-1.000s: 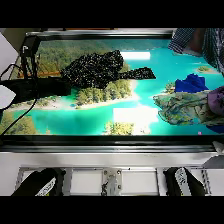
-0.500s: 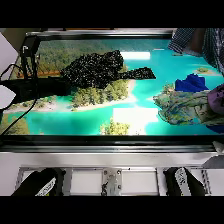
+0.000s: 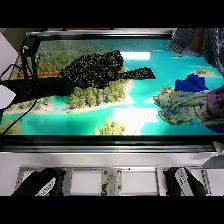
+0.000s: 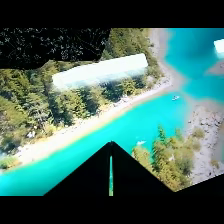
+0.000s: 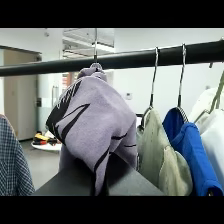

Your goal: Fold the clothes and pants, and hang the long-sleeved shirts on hangers.

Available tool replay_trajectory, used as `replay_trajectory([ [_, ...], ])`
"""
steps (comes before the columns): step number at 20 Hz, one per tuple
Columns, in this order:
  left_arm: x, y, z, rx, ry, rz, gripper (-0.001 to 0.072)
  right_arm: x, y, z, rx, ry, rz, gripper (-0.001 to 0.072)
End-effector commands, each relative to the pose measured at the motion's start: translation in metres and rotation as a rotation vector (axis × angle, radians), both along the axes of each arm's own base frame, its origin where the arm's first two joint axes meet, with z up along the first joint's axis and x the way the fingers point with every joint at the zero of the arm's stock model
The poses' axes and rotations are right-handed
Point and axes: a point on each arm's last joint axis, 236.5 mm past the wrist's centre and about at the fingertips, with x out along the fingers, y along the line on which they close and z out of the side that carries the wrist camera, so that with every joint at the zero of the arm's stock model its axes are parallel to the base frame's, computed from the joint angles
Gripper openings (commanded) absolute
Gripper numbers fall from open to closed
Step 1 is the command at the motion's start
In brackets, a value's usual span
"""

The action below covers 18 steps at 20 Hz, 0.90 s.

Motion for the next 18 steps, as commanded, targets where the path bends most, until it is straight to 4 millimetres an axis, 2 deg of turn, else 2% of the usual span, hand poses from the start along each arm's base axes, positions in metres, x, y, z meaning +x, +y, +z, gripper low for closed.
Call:
replay_trajectory([
  [1,-0.001,0.000,-0.001,0.003,0.006,-0.001,0.0014,0.000,-0.022,-0.008,0.022,0.011,-0.040,0.0013],
  [5,-0.001,0.000,-0.002,0.003,0.007,-0.001,0.0014,-0.013,-0.047,-0.002,0.037,-0.026,-0.084,0.0014],
  [9,-0.001,-0.001,-0.001,-0.005,0.009,-0.003,0.0014,-0.015,-0.068,0.002,0.034,-0.031,-0.104,0.0013],
  [14,-0.002,-0.002,-0.001,-0.014,0.014,0.004,0.0014,-0.002,-0.093,-0.019,0.085,-0.018,-0.101,0.0013],
  [18,-0.001,-0.002,-0.001,-0.019,0.016,0.010,0.0014,0.006,-0.102,-0.030,0.101,-0.002,-0.095,0.0014],
])
